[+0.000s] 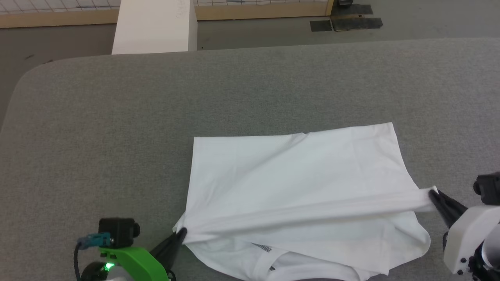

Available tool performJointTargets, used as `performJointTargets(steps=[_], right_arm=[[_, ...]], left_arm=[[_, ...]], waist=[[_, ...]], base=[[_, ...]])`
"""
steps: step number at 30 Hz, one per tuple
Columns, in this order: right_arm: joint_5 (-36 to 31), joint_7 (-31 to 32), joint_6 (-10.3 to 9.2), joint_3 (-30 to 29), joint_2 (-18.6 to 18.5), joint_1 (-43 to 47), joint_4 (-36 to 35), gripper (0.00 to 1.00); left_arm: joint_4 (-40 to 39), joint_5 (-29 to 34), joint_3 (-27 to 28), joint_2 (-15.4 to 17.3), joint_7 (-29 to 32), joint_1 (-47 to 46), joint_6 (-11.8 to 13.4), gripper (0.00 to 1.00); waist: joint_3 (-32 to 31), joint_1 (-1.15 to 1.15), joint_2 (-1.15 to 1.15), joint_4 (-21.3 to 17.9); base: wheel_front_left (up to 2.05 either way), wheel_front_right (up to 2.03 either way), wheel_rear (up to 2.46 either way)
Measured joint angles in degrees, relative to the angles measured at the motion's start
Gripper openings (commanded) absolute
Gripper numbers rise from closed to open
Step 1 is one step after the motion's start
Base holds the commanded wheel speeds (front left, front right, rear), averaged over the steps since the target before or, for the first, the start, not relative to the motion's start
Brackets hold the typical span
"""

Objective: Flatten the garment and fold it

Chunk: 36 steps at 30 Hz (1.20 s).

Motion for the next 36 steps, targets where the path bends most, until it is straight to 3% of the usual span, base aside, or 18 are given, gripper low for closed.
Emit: performJointTargets(steps=[9,20,21,22,23,29,36], right_arm=[[-5.8,5.37,0.0,-4.92,6.76,7.65,-1.58,0.0],[-9.66,4.61,0.0,-3.32,11.24,7.95,7.97,0.0],[-9.65,4.24,-0.01,-3.34,11.56,7.7,8.43,0.42],[-9.65,4.17,-0.01,-3.33,11.7,7.56,8.73,0.96],[-9.64,3.91,-0.01,-3.5,11.85,7.48,8.95,1.0],[-8.33,0.48,-0.01,-5.69,13.01,7.44,7.47,1.0],[-0.25,-3.93,-0.01,-9.11,16.37,4.36,4.39,1.0]], left_arm=[[1.19,-2.76,-2.11,-1.21,2.1,4.62,0.32,0.0],[9.07,-2.37,-3.67,-2.81,0.41,4.03,-0.25,0.0],[9.59,-2.37,-3.57,-3.33,-0.35,4.03,-0.25,0.98],[10.02,-2.38,-3.5,-3.71,-0.9,4.0,-0.25,1.0],[10.48,-2.4,-3.46,-4.07,-1.53,3.95,-0.26,1.0],[10.84,-2.2,-0.82,-6.1,-8.29,2.07,-0.92,1.0],[13.03,7.1,3.64,-7.2,-26.18,-4.33,2.46,1.0]], waist=[[-0.59,0.0,0.0,1.74],[-0.4,0.0,0.0,1.5],[-0.52,0.0,0.0,1.5],[-0.63,0.0,0.0,1.51],[-0.81,0.0,0.0,1.52],[-2.08,0.0,0.0,1.78],[-3.16,0.01,0.0,1.84]], base=[[0.0,0.0,0.0],[0.0,0.0,0.0],[0.0,0.0,0.0],[0.0,0.0,0.0],[0.0,0.0,0.0],[0.0,0.0,0.0],[0.0,0.0,0.0]])
